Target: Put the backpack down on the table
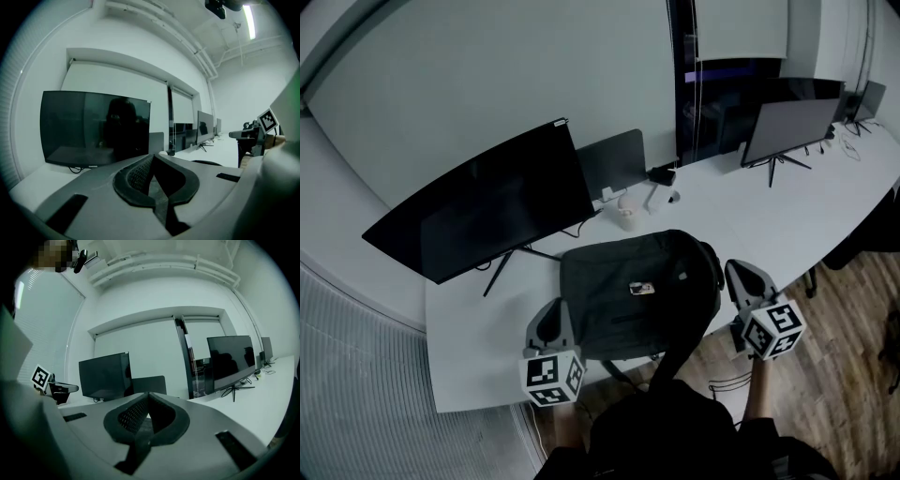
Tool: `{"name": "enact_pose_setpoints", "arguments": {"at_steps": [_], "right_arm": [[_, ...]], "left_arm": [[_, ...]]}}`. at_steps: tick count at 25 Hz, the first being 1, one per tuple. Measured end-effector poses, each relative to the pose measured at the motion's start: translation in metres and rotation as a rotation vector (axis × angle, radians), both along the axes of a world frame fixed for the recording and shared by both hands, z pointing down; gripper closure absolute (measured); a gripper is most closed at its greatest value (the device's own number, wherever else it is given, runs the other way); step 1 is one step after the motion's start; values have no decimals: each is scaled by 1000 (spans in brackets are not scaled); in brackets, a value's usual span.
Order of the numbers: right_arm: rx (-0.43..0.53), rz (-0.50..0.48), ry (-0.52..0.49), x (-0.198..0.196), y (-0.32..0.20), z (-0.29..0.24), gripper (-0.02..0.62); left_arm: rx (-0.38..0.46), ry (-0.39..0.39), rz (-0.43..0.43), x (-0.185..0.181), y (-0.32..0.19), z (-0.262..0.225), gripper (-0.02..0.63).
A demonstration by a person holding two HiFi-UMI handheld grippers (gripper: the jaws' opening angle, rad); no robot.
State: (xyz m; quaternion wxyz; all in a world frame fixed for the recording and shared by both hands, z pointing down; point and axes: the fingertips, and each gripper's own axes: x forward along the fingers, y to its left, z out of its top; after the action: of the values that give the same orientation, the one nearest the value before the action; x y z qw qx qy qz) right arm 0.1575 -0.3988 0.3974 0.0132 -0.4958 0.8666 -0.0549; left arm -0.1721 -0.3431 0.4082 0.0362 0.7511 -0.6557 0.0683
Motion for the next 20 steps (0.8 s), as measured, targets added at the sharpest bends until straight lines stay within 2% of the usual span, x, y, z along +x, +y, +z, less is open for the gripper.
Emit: {"name": "enact_pose_setpoints", "arguments": {"at_steps": [10, 20], "right_arm": [[15, 12, -18, 2, -2, -3, 581], [14, 30, 12, 7, -3, 0, 581]], "left_arm": [[-7, 8, -3, -1, 0, 4, 589], [-24, 3, -9, -3, 1, 9, 589]]}}
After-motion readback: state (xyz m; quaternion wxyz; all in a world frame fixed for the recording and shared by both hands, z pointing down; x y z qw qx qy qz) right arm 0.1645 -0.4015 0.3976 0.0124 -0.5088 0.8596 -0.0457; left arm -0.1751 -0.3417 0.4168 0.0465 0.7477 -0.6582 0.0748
